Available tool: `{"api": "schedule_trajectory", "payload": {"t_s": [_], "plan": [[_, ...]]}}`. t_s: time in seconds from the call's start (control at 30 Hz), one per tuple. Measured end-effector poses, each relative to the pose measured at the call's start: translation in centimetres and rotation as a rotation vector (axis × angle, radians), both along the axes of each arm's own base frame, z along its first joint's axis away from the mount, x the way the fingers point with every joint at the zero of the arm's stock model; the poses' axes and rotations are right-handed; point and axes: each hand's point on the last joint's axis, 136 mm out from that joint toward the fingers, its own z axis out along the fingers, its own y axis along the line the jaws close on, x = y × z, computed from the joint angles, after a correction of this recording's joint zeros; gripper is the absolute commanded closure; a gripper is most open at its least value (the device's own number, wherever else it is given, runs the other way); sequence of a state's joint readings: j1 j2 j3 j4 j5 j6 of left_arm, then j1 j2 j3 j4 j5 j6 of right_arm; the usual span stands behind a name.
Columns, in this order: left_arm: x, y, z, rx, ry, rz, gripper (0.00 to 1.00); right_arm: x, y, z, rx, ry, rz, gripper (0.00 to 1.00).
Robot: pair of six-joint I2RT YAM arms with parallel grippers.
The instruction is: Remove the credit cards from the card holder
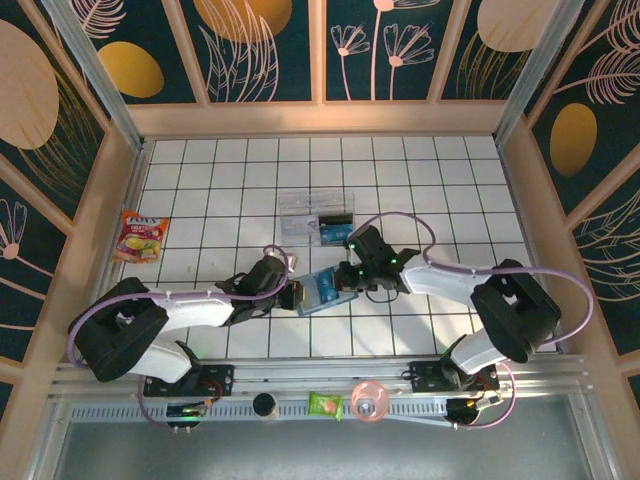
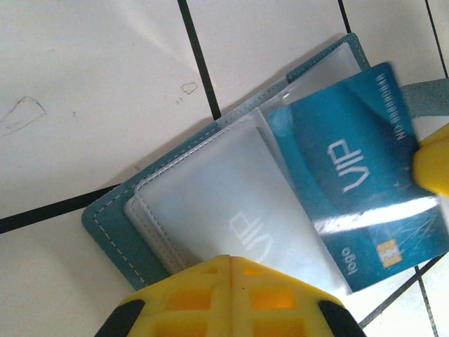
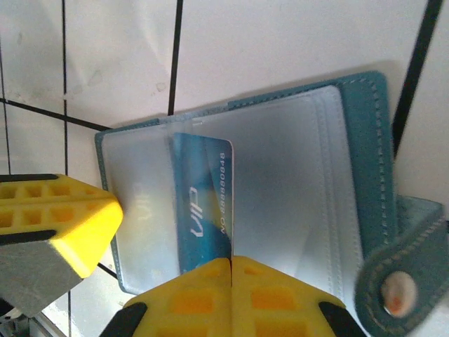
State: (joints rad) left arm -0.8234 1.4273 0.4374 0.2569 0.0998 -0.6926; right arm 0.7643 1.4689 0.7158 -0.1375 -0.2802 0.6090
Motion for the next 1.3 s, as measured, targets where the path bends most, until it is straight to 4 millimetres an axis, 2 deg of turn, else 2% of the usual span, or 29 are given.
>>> {"api": "schedule_trajectory", "payload": {"t_s": [0.17,0.23,0.33,0.4,0.5,0.6,0.7,0.83,1.0,1.13,1.3], "plan": [[0.1,0.4,0.3,0.017,-0.007,-0.007,1.00,0.5,-0.3,2.3,0.038,-0.061,-0.011,1.00],[0.4,0.6,1.1,0.011,-0.027,-0.005,0.94,0.5,-0.5,3.4,0.065,-0.092,-0.004,1.00],[1.3,0.4,3.9,-0.041,-0.092,0.000,0.74,0.8,-0.7,5.5,0.129,-0.142,-0.001,1.00],[2.0,0.0,6.4,-0.110,-0.144,-0.005,0.61,1.2,-0.9,6.9,0.186,-0.178,-0.006,1.00],[2.5,-0.9,9.6,-0.228,-0.202,-0.033,0.54,1.8,-1.2,8.4,0.265,-0.221,-0.011,1.00],[2.5,-1.9,11.8,-0.360,-0.234,-0.068,0.48,2.1,-1.3,9.8,0.351,-0.251,-0.008,1.00],[2.4,-1.7,12.6,-0.467,-0.236,-0.069,0.44,2.1,-1.0,11.2,0.426,-0.278,0.007,1.00],[2.3,-1.3,13.7,-0.586,-0.232,-0.054,0.44,1.5,-0.3,13.2,0.524,-0.306,0.039,1.00],[2.4,-2.0,15.7,-0.706,-0.231,-0.073,0.47,1.2,0.4,15.2,0.615,-0.336,0.071,1.00],[2.1,-2.4,16.9,-0.769,-0.234,-0.097,0.55,0.8,1.0,16.4,0.658,-0.351,0.098,1.00],[1.8,-2.6,17.8,-0.811,-0.227,-0.114,0.74,0.4,1.5,17.0,0.681,-0.365,0.117,1.00]]}}
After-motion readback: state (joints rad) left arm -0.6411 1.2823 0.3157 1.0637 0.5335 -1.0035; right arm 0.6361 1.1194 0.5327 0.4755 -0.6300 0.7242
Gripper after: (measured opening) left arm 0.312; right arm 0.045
